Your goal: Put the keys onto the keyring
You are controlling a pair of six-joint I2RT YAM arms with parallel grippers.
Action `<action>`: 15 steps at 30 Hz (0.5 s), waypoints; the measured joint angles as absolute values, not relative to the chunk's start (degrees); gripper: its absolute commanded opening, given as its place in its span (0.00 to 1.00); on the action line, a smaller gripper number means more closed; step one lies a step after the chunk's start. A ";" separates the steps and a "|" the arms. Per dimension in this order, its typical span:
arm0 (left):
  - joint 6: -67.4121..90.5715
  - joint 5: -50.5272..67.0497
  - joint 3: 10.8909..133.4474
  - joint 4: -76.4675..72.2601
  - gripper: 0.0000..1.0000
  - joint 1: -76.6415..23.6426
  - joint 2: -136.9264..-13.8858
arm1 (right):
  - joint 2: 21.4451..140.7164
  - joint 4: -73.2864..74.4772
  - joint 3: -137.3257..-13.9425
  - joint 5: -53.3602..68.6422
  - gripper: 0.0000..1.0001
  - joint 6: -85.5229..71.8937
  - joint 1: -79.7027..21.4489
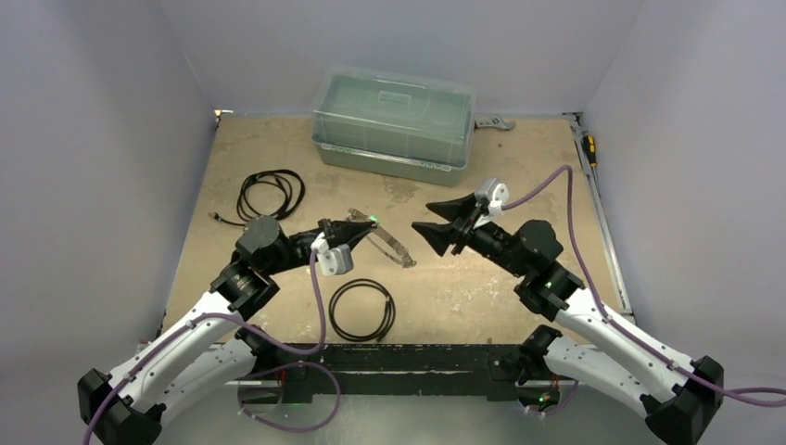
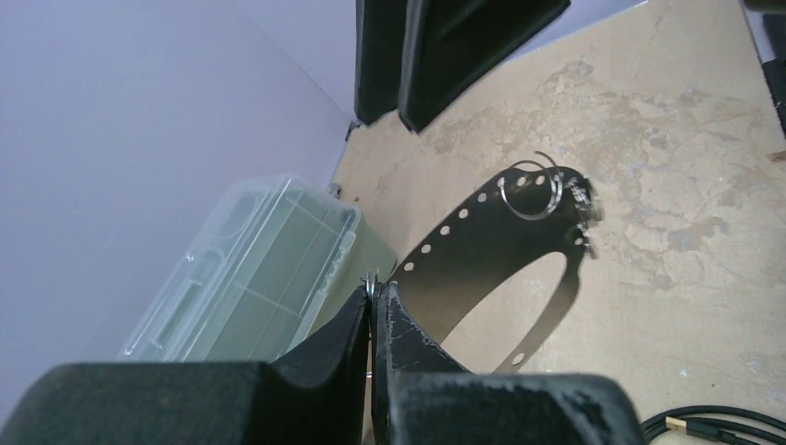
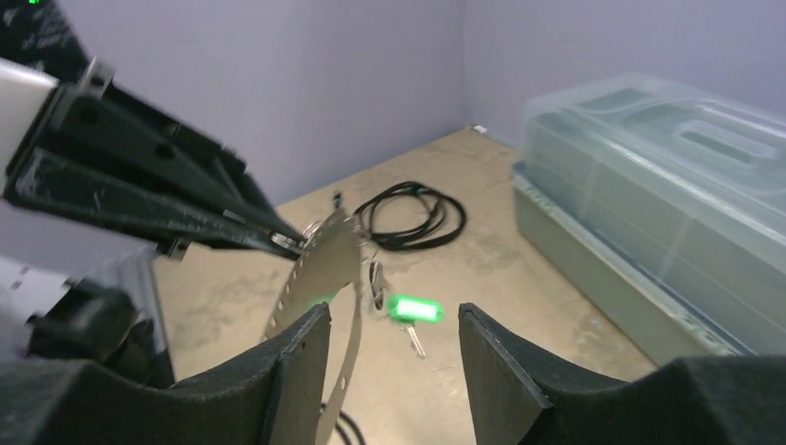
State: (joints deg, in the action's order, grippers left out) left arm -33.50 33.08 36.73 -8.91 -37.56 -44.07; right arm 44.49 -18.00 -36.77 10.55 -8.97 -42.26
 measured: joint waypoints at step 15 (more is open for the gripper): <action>-27.33 41.30 32.99 -9.89 0.00 -37.58 -36.01 | 54.83 -22.33 -38.98 33.17 0.47 -6.63 -42.39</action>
State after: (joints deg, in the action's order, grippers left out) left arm -27.33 41.30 32.99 -9.89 -37.58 -36.01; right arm 54.83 -22.33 -38.98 33.17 -6.63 -42.39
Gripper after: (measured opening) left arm 0.010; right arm 0.473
